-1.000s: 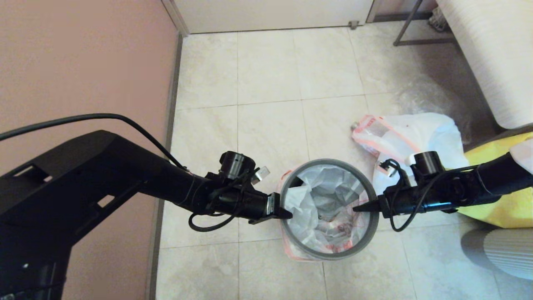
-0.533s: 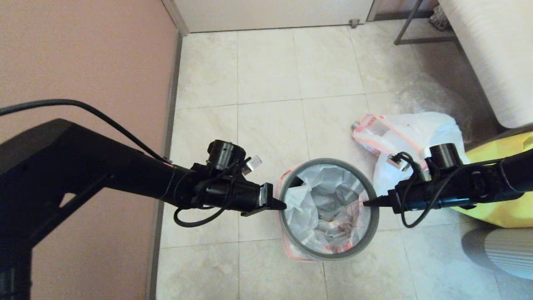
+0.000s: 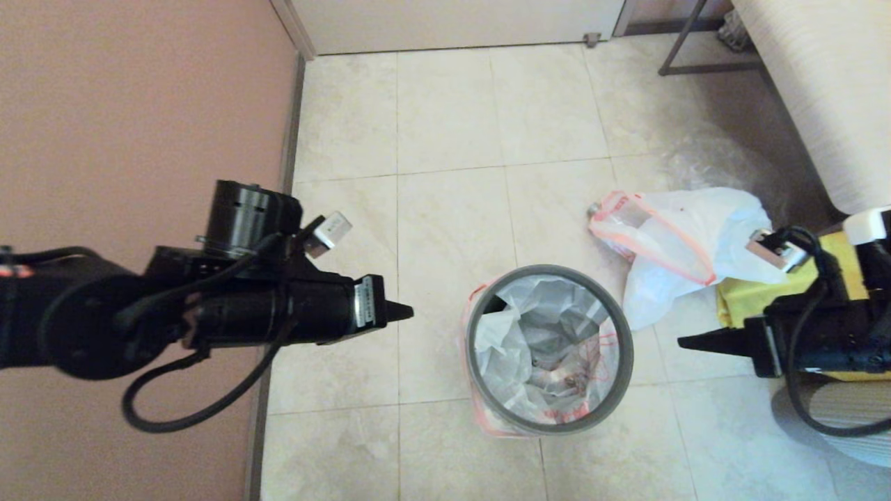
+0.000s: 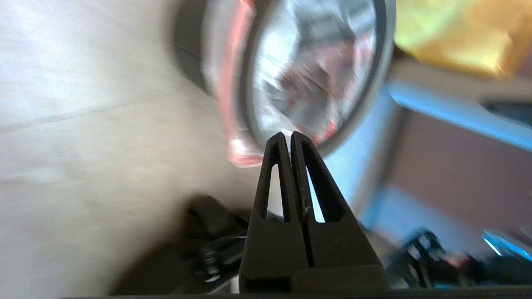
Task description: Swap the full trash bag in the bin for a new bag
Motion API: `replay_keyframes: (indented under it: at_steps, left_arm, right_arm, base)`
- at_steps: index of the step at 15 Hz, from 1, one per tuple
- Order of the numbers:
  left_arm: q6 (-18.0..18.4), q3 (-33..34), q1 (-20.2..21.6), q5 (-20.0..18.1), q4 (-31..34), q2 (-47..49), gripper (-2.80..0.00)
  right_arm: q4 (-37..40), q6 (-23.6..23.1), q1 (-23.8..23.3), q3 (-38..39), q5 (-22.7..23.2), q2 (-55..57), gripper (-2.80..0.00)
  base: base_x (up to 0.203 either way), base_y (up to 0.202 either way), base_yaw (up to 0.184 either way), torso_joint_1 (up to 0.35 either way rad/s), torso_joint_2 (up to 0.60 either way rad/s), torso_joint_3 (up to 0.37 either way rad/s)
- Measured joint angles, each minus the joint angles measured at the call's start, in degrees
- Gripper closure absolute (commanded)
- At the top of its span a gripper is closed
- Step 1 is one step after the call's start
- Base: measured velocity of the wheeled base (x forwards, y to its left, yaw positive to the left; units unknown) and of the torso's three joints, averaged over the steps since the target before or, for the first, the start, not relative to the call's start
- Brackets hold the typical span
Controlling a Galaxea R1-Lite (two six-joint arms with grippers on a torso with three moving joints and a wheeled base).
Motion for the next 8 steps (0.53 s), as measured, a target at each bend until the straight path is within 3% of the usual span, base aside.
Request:
replay_keyframes:
  at_steps: [4,6,8]
  left_arm:
    - [3.60,3.00,-1.39,11.20,9.82,-17.84,0.00]
    - [7.37,1.62,-3.09,22.27,17.39,-24.96,0.00]
    - [13.13,0.61,-0.64,32.33,22.80,-30.86,0.00]
  right_arm:
    - [9.10,0.92,0.18,4.25,-9.11,-17.50,0.00]
    - [17.31,1.47,0.46,4.89,-11.03,-27.26,0.00]
    - [25.35,2.16,-0.18,5.19,-12.43,-36.58,0.00]
  base:
    - [0.000,0.000,0.000,0.000,0.00,0.000]
    - [0.000,0.000,0.000,0.000,0.00,0.000]
    - [0.000,0.000,0.000,0.000,0.00,0.000]
